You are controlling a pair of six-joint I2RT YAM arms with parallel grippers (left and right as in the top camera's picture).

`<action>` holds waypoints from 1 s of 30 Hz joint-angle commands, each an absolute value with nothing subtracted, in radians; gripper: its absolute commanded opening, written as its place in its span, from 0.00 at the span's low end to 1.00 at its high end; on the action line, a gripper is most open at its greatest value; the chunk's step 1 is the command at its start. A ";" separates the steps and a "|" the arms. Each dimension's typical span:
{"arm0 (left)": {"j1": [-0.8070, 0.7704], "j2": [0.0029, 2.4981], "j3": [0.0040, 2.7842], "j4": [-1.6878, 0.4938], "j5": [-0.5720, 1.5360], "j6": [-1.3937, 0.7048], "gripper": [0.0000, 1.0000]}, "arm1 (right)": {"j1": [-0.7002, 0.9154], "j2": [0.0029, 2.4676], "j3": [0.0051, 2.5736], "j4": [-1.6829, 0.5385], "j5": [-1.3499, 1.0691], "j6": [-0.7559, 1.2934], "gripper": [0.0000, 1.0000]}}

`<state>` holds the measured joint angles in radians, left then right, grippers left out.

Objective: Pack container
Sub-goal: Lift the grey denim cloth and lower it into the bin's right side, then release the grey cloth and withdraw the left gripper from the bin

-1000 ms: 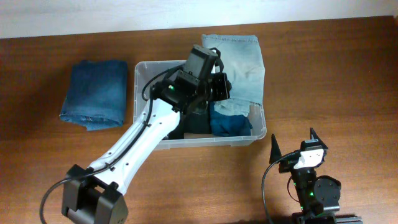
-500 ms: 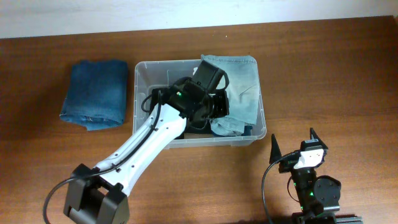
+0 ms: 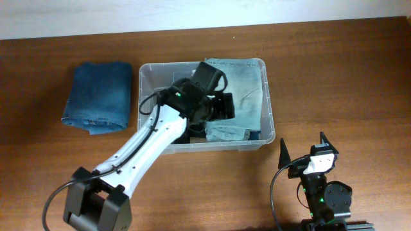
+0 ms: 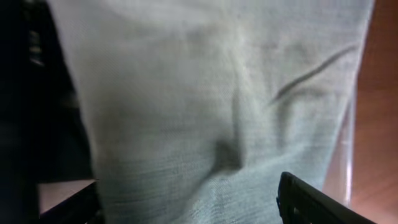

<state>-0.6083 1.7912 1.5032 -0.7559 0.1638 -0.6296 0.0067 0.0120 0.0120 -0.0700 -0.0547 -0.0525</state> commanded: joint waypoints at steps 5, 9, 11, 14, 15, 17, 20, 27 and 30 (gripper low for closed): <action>-0.503 1.717 1.495 -0.781 0.160 -0.412 0.95 | -0.002 0.003 0.006 -0.071 -0.068 -0.043 0.98; -0.509 1.648 1.495 -0.710 0.160 -0.406 0.76 | -0.002 0.003 0.006 -0.071 -0.068 -0.043 0.98; -0.526 1.641 1.495 -0.651 0.160 -0.384 0.49 | -0.002 0.003 0.006 -0.071 -0.068 -0.043 0.98; -0.572 1.652 1.495 -0.530 0.160 -0.340 0.00 | -0.002 0.003 0.006 -0.071 -0.068 -0.043 0.98; -0.588 1.662 1.495 -0.482 0.159 -0.338 0.01 | -0.002 0.003 0.006 -0.071 -0.068 -0.043 0.98; -0.614 1.691 1.495 -0.393 0.155 -0.337 0.01 | -0.002 0.003 0.006 -0.071 -0.068 -0.043 0.98; -0.652 1.772 1.495 -0.276 0.132 -0.286 0.01 | -0.002 0.003 0.006 -0.071 -0.068 -0.043 0.98; -0.705 1.984 1.495 -0.233 0.133 -0.250 0.00 | -0.002 0.003 0.006 -0.071 -0.068 -0.043 0.98; -0.706 2.054 1.495 -0.254 0.129 -0.244 0.01 | -0.002 0.003 0.006 -0.071 -0.068 -0.043 0.98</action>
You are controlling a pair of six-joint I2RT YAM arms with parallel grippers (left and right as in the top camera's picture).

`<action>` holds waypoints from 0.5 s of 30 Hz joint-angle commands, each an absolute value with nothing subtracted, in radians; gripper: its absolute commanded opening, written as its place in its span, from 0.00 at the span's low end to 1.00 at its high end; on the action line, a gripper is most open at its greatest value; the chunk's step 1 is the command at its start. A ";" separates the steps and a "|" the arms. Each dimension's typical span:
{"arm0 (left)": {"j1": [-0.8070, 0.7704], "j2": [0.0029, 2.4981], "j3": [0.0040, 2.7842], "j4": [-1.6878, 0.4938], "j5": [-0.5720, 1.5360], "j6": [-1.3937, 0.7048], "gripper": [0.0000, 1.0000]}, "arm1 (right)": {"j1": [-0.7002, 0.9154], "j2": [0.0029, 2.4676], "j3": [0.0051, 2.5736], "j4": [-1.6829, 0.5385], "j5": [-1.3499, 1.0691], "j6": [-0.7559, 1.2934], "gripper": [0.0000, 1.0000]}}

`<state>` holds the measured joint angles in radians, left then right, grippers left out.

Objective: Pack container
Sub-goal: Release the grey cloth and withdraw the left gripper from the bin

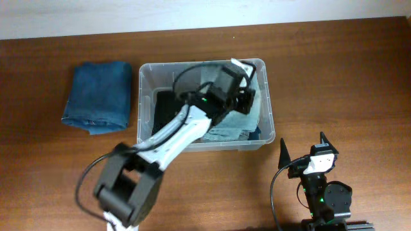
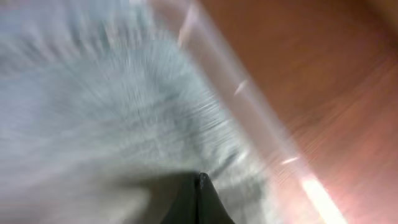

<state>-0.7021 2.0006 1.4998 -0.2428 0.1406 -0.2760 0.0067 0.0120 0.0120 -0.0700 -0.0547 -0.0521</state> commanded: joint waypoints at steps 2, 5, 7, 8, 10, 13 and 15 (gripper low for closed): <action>-0.704 2.070 1.495 -0.270 0.129 -0.244 0.01 | -0.002 0.003 0.006 -0.071 -0.068 -0.043 0.98; -0.704 2.058 1.504 -0.271 0.131 -0.244 0.01 | -0.002 0.003 0.006 -0.071 -0.068 -0.043 0.98; -0.704 2.037 1.516 -0.278 0.134 -0.245 0.00 | -0.002 0.003 0.006 -0.071 -0.068 -0.043 0.98; -0.704 2.022 1.522 -0.286 0.133 -0.245 0.01 | -0.002 0.003 0.006 -0.071 -0.068 -0.043 0.98; -0.704 1.937 1.529 -0.309 0.133 -0.244 0.01 | -0.002 0.003 0.006 -0.071 -0.068 -0.043 0.98; -0.704 1.848 1.529 -0.396 0.130 -0.244 0.00 | -0.002 0.003 0.006 -0.071 -0.068 -0.043 0.98; -0.704 1.837 1.529 -0.475 0.130 -0.245 0.01 | -0.002 0.003 0.006 -0.071 -0.068 -0.043 0.98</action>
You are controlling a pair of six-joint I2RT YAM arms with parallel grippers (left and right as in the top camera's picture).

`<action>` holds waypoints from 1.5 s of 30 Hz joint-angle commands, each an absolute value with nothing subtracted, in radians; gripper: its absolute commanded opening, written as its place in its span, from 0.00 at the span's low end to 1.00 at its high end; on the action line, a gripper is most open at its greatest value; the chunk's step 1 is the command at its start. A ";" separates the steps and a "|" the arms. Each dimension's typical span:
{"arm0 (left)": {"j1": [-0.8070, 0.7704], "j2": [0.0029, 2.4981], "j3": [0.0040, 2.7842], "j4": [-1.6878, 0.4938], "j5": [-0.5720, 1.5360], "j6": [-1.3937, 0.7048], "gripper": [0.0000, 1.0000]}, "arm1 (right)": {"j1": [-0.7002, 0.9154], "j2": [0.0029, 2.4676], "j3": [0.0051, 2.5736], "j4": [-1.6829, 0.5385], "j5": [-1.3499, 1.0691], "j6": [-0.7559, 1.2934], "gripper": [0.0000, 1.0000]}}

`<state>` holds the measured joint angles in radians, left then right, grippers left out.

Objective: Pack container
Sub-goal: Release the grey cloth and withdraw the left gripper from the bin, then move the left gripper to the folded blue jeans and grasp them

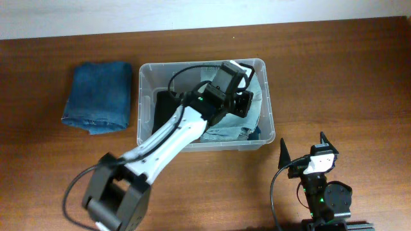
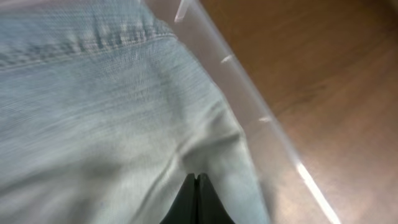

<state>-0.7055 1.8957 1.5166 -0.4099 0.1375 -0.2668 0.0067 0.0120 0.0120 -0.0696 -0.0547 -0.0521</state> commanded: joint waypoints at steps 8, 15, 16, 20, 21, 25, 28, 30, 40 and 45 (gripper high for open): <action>-0.728 1.979 1.518 -0.679 0.107 -0.245 0.00 | -0.002 0.003 0.006 -0.071 -0.068 -0.043 0.99; -0.695 1.935 1.598 -0.699 0.107 -0.253 0.01 | -0.002 0.003 0.006 -0.071 -0.068 -0.043 0.98; -0.677 1.903 1.631 -0.706 0.106 -0.253 0.00 | -0.002 0.003 0.006 -0.071 -0.068 -0.043 0.98; -0.594 1.795 1.716 -0.769 0.056 -0.252 0.01 | -0.002 0.003 0.006 -0.071 -0.068 -0.043 0.98; -0.563 1.763 1.729 -0.795 0.024 -0.252 0.01 | -0.002 0.003 0.006 -0.071 -0.068 -0.043 0.98; -0.418 1.657 1.738 -0.884 -0.094 -0.252 0.01 | -0.002 0.003 0.006 -0.071 -0.068 -0.043 0.98; -0.257 1.604 1.738 -0.934 -0.144 -0.252 0.01 | -0.002 0.003 0.006 -0.071 -0.068 -0.043 0.98; -0.160 1.596 1.738 -0.944 -0.143 -0.252 0.02 | -0.002 0.003 0.006 -0.071 -0.068 -0.043 0.98; 0.229 1.610 1.736 -0.974 -0.159 -0.251 0.30 | -0.002 0.003 0.006 -0.071 -0.068 -0.043 0.98; 0.326 1.663 1.736 -0.929 -0.156 -0.228 0.75 | -0.002 0.003 0.006 -0.071 -0.068 -0.043 0.98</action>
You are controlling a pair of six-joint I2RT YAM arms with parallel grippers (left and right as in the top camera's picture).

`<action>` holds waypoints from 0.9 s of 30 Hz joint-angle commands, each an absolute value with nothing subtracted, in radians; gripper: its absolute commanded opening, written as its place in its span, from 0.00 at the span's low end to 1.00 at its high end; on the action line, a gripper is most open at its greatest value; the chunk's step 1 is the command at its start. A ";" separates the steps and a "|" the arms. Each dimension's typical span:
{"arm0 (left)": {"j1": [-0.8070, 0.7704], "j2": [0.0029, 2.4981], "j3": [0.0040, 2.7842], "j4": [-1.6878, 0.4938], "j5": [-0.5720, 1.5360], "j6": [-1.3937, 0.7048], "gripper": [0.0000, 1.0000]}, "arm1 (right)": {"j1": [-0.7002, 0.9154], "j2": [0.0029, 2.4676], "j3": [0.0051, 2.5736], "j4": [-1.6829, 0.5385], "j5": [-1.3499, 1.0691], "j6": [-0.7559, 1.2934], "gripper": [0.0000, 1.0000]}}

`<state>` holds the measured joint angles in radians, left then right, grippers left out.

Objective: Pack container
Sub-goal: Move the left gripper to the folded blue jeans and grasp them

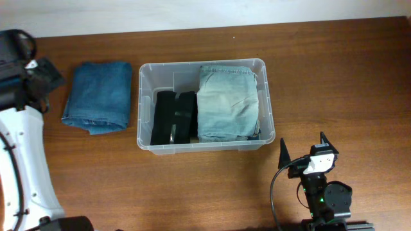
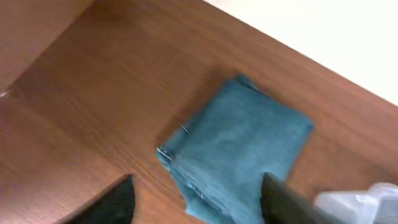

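Observation:
The clear plastic container (image 1: pixel 268 96) stands mid-table. Inside it, folded light-blue jeans (image 1: pixel 226 102) lie flat on the right and a black folded garment (image 1: pixel 174 117) lies on the left. Folded darker blue jeans (image 1: pixel 99 96) rest on the table left of the container, also seen in the left wrist view as the blue jeans (image 2: pixel 239 149). My left gripper (image 2: pixel 199 202) hovers open and empty at the far left, its fingers straddling the near edge of those jeans. My right gripper (image 1: pixel 302 144) stands open near the front right, holding nothing.
A corner of the container (image 2: pixel 367 199) shows at the lower right of the left wrist view. The white left arm (image 1: pixel 26 160) runs along the table's left edge. A pale wall borders the far side of the wooden table (image 1: pixel 334 64).
My left gripper was shut, pressing into the light jeans by the container's right wall. Now it is out of the container, open at the far left over the darker blue jeans.
First my left gripper was open over the light jeans, which lay rumpled against the container's back rim. Then it was shut, pushing into them at the right wall, twice. Now the light jeans lie flat inside and the gripper is away at the left.

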<state>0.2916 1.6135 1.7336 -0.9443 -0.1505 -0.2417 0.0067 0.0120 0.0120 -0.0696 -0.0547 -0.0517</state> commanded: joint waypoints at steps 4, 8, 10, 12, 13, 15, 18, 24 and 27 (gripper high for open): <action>0.345 1.750 1.736 -0.923 -0.109 -0.114 0.99 | -0.002 0.003 0.006 -0.071 -0.068 -0.043 0.98; 0.345 1.840 1.736 -0.905 0.035 0.012 0.99 | -0.002 0.003 0.006 -0.071 -0.068 -0.043 0.98; 0.345 1.904 1.736 -0.894 0.129 0.074 0.99 | -0.002 0.003 0.006 -0.071 -0.068 -0.043 0.98; 0.346 1.949 1.736 -0.894 0.141 0.081 0.99 | -0.002 0.003 0.006 -0.071 -0.068 -0.043 0.98; 0.348 1.970 1.736 -0.892 0.136 0.081 0.99 | -0.002 0.003 0.006 -0.071 -0.068 -0.043 0.98; 0.356 2.020 1.736 -0.884 0.134 0.085 0.99 | -0.002 0.003 0.006 -0.071 -0.068 -0.043 0.98; 0.361 2.068 1.736 -0.861 0.131 0.088 0.99 | -0.002 0.003 0.006 -0.071 -0.068 -0.043 0.98; 0.368 2.127 1.736 -0.805 0.131 0.136 0.99 | -0.002 0.003 0.006 -0.071 -0.068 -0.043 0.98; 0.379 2.158 1.736 -0.785 0.131 0.163 0.99 | -0.002 0.003 0.006 -0.071 -0.068 -0.043 0.98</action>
<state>0.3592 2.1162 1.7336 -0.8009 0.1173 0.1101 0.0067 0.0120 0.0120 -0.0700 -0.0547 -0.0513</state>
